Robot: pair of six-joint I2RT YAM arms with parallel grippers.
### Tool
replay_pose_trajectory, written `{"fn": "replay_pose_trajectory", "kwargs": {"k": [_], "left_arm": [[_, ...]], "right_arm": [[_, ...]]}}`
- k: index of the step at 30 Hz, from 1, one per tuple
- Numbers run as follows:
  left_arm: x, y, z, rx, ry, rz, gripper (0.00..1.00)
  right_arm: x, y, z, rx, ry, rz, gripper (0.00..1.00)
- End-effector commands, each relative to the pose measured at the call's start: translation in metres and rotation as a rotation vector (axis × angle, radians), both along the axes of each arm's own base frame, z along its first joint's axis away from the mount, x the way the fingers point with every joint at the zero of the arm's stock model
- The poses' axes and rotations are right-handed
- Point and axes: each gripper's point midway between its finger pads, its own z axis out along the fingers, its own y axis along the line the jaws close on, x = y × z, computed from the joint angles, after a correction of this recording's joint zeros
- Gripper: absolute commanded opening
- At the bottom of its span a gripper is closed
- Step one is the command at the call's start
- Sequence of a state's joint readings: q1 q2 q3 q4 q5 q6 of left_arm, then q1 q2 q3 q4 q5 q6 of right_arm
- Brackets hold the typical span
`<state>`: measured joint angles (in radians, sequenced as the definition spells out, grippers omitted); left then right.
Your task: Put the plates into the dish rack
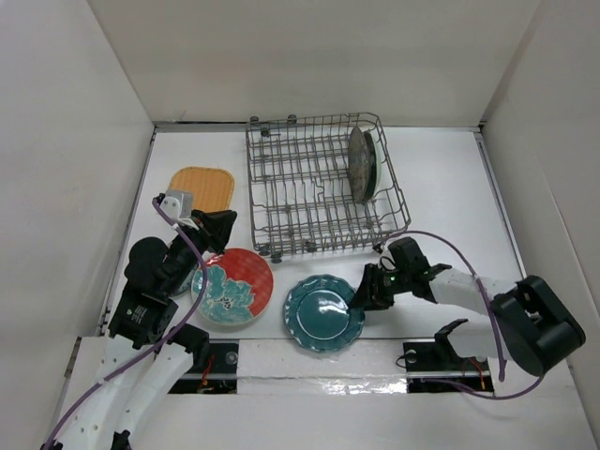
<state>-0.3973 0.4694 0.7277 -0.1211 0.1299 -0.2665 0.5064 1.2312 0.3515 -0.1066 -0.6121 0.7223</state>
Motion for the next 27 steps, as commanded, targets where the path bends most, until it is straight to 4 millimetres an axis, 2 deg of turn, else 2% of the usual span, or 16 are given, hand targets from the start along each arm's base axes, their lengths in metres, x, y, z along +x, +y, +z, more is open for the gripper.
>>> {"fn": "replay_pose_trajectory", "kwargs": {"k": [1, 4, 7, 11, 15, 16, 17, 18, 21, 24, 25, 27], "left_arm": [[0.005, 0.006, 0.009, -0.003, -0.029, 0.038, 0.08], [0.006, 0.009, 0.008, -0.006, -0.027, 0.055, 0.08], [0.005, 0.010, 0.009, -0.009, -0.029, 0.064, 0.08], [0.006, 0.012, 0.007, -0.007, -0.023, 0.073, 0.08], [0.007, 0.012, 0.007, -0.006, -0.022, 0.075, 0.08], [0.007, 0.012, 0.006, -0.004, -0.021, 0.073, 0.08], [0.007, 0.011, 0.006, -0.005, -0.019, 0.073, 0.08], [0.007, 0.011, 0.007, -0.004, -0.021, 0.070, 0.08], [0.008, 0.009, 0.006, -0.001, -0.019, 0.063, 0.08], [0.008, 0.009, 0.006, 0.000, -0.020, 0.058, 0.08], [0.007, 0.008, 0.007, -0.001, -0.023, 0.056, 0.08], [0.007, 0.008, 0.007, -0.001, -0.023, 0.056, 0.08]], "right_arm": [[-0.003, 0.001, -0.025, -0.013, -0.007, 0.007, 0.39], [0.000, 0.002, -0.032, -0.001, -0.014, -0.016, 0.16], [0.005, 0.004, -0.034, 0.006, -0.035, -0.058, 0.00], [0.013, 0.011, -0.018, 0.033, -0.101, -0.072, 0.00], [0.029, 0.015, 0.028, 0.066, -0.253, -0.091, 0.00], [0.030, 0.013, 0.048, 0.082, -0.309, -0.096, 0.00], [0.030, 0.010, 0.060, 0.086, -0.336, -0.102, 0.00], [0.038, 0.011, 0.084, 0.108, -0.398, -0.117, 0.00], [0.034, 0.001, 0.132, 0.129, -0.495, -0.125, 0.00], [0.034, -0.001, 0.169, 0.162, -0.561, -0.130, 0.00], [0.034, 0.000, 0.193, 0.186, -0.601, -0.127, 0.00], [0.036, 0.000, 0.220, 0.217, -0.652, -0.132, 0.00]]}}
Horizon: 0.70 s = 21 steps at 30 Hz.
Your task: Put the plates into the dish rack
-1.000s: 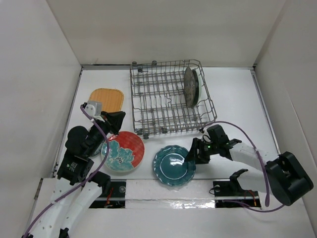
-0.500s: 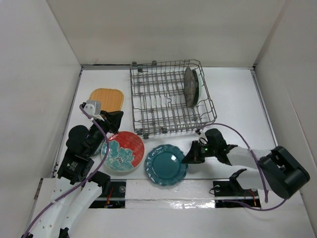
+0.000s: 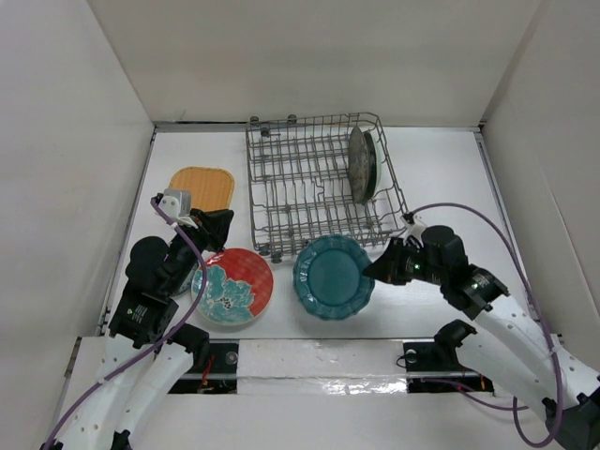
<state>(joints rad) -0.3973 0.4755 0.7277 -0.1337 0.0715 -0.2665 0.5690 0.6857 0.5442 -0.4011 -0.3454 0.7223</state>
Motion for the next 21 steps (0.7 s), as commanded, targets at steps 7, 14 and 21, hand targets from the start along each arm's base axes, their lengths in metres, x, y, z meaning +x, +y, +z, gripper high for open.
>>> {"fn": "replay_pose_trajectory", "kwargs": {"k": [7, 14, 21], "left_arm": [[-0.001, -0.004, 0.012, -0.012, -0.045, -0.028, 0.10], [-0.005, -0.008, 0.014, -0.014, -0.052, -0.057, 0.10], [-0.011, -0.009, 0.018, -0.022, -0.074, -0.076, 0.11]], "right_arm": [[0.059, 0.001, 0.189, 0.158, -0.471, -0.151, 0.00], [0.165, -0.006, 0.231, -0.023, -0.624, -0.446, 0.00], [0.241, -0.027, 0.258, -0.332, -0.714, -0.756, 0.00]]}}
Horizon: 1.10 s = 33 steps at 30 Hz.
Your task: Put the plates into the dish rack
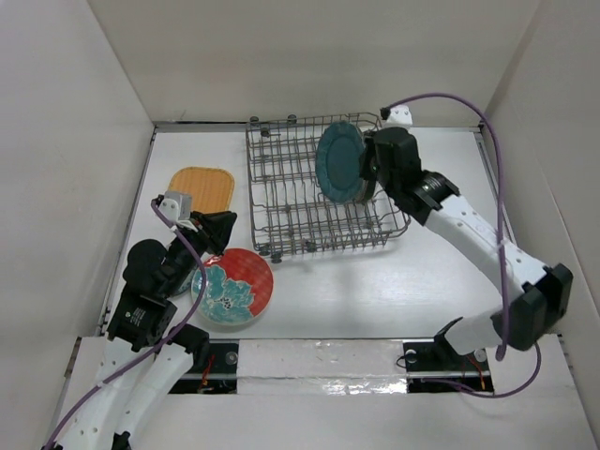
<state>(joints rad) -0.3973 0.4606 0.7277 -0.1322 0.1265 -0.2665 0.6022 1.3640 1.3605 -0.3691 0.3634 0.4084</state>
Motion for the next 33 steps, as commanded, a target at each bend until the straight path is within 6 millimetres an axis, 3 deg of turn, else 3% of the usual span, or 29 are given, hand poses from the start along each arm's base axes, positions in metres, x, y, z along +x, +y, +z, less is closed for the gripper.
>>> {"fn": "replay_pose_trajectory", "kwargs": {"k": [1, 2, 7, 14, 22, 33], "left_arm": [[-0.003, -0.003, 0.015, -0.017, -0.058, -0.025, 0.11], [-0.004, -0.003, 0.015, -0.017, -0.058, -0.028, 0.11], [-0.004, -0.005, 0.013, -0.013, -0.054, -0.037, 0.11], [-0.003, -0.005, 0.013, -0.011, -0.053, -0.039, 0.11], [0.000, -0.006, 0.010, -0.007, -0.042, -0.037, 0.11], [0.003, -0.007, 0.008, -0.001, -0.031, -0.034, 0.11]], "right_arm": [[0.034, -0.028, 0.111, 0.004, -0.325, -0.252, 0.00], [0.037, -0.027, 0.122, -0.009, -0.340, -0.275, 0.00], [0.069, -0.016, 0.091, -0.206, -0.295, -0.364, 0.00], [0.084, -0.005, 0.058, -0.359, -0.256, -0.422, 0.00], [0.096, 0.003, 0.035, -0.402, -0.224, -0.424, 0.00], [0.098, 0.016, -0.048, -0.391, -0.101, -0.356, 0.00]]}}
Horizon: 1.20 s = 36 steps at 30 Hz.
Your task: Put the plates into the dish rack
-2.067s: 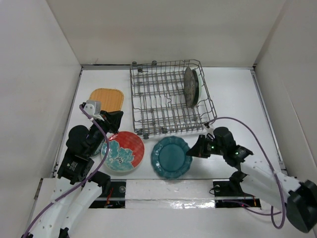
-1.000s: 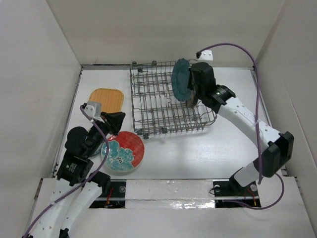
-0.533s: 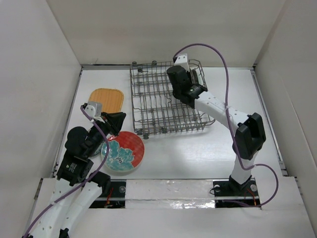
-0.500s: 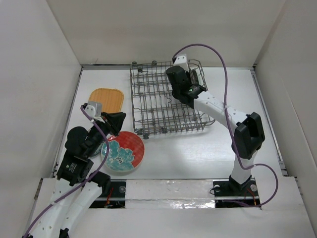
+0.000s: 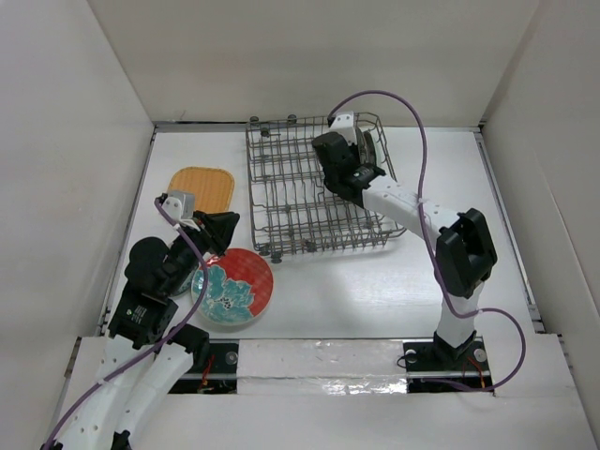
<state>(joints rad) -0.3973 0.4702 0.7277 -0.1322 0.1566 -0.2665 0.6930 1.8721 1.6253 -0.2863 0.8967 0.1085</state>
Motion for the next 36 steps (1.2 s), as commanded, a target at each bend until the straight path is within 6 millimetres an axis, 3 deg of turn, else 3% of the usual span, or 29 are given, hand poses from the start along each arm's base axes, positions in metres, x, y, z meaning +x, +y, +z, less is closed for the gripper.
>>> {"fn": "replay_pose_trajectory", "kwargs": {"k": [1, 7, 9, 10, 11, 13, 16, 18, 19, 21, 22, 23, 24, 25, 26, 28, 29, 30, 33, 34, 35, 36], "left_arm": [[0.004, -0.002, 0.010, -0.005, -0.040, -0.004, 0.11], [0.005, 0.000, 0.009, -0.005, -0.038, 0.003, 0.11], [0.005, -0.001, 0.008, -0.002, -0.032, 0.003, 0.11], [0.007, -0.002, 0.005, 0.003, -0.023, 0.002, 0.11], [0.007, -0.002, 0.005, 0.002, -0.021, 0.002, 0.11], [0.007, -0.001, 0.005, 0.002, -0.022, 0.006, 0.11], [0.008, 0.002, 0.004, 0.001, -0.020, 0.022, 0.11], [0.009, 0.002, 0.004, 0.002, -0.017, 0.026, 0.11], [0.011, 0.002, 0.002, 0.008, -0.008, 0.029, 0.11], [0.012, 0.001, 0.001, 0.012, -0.003, 0.029, 0.10], [0.013, 0.002, 0.000, 0.012, 0.002, 0.037, 0.10], [0.014, 0.003, 0.000, 0.012, 0.000, 0.044, 0.08], [0.014, 0.004, 0.000, 0.010, 0.001, 0.049, 0.06], [0.014, 0.006, 0.001, 0.006, 0.000, 0.063, 0.04], [0.015, 0.008, 0.001, 0.006, -0.002, 0.069, 0.00], [0.015, 0.011, 0.002, -0.002, -0.003, 0.091, 0.00], [0.015, 0.012, 0.002, -0.002, -0.005, 0.095, 0.00], [0.016, 0.013, 0.003, -0.003, -0.006, 0.100, 0.00], [0.016, 0.013, 0.003, -0.007, -0.004, 0.104, 0.00], [0.016, 0.012, 0.004, -0.008, -0.005, 0.098, 0.00], [0.015, 0.011, 0.003, -0.008, -0.005, 0.094, 0.00], [0.015, 0.011, 0.003, -0.008, -0.007, 0.092, 0.00]], "right_arm": [[0.011, 0.009, 0.021, 0.168, -0.128, -0.040, 0.00], [0.010, 0.008, 0.010, 0.195, -0.116, -0.073, 0.02], [0.010, 0.003, 0.020, 0.226, -0.133, -0.084, 0.19], [0.010, 0.004, 0.025, 0.245, -0.139, -0.073, 0.40], [0.009, 0.005, 0.031, 0.260, -0.148, -0.065, 0.49], [0.004, 0.006, 0.051, 0.306, -0.175, -0.039, 0.65], [-0.012, 0.012, 0.080, 0.359, -0.208, 0.017, 0.75], [-0.022, 0.012, 0.087, 0.381, -0.217, 0.046, 0.77], [-0.034, 0.014, 0.103, 0.415, -0.236, 0.084, 0.78], [-0.051, 0.017, 0.115, 0.452, -0.258, 0.130, 0.78], [-0.061, 0.019, 0.103, 0.446, -0.235, 0.159, 0.71], [-0.083, 0.023, 0.122, 0.509, -0.267, 0.213, 0.57], [-0.097, 0.030, 0.121, 0.543, -0.258, 0.257, 0.39], [-0.116, 0.047, 0.088, 0.558, -0.174, 0.353, 0.06], [-0.141, 0.073, 0.086, 0.659, -0.155, 0.445, 0.00], [-0.185, 0.101, 0.075, 0.783, -0.098, 0.575, 0.00], [-0.204, 0.113, 0.045, 0.837, -0.037, 0.578, 0.00], [-0.236, 0.135, 0.029, 0.859, 0.025, 0.626, 0.00], [-0.281, 0.162, -0.014, 0.978, 0.143, 0.612, 0.01], [-0.288, 0.170, -0.030, 1.003, 0.178, 0.601, 0.09], [-0.294, 0.180, -0.030, 1.118, 0.202, 0.585, 0.15], [-0.300, 0.181, -0.049, 1.138, 0.237, 0.573, 0.21]]}}
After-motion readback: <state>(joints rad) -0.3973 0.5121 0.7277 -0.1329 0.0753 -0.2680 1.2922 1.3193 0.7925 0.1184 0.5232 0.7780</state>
